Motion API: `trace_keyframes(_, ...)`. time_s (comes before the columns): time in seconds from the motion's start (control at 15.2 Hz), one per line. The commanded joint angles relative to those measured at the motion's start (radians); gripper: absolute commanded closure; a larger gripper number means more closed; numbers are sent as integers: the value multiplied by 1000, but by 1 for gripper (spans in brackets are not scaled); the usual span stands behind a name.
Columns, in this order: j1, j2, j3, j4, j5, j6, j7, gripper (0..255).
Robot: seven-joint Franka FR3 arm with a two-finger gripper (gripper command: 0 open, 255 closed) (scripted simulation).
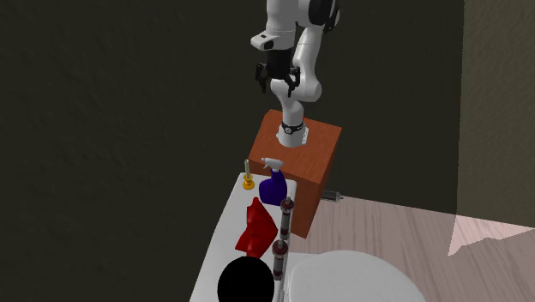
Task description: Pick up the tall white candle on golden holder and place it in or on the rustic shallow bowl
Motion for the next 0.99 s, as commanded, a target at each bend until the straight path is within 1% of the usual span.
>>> trace_keyframes(0.0, 0, 0, 0, 0, 0, 0, 0, 0)
trace_keyframes(0.26, -2, -32, -55, -158, 10, 181, -55, 0)
trace_keyframes(0.46, -4, -31, -97, -261, 20, 324, -101, 0)
trace_keyframes(0.73, -1, 8, -158, -374, 40, 525, -171, 0)
trace_keyframes(0.92, 11, 70, -210, -438, 67, 684, -235, 0)
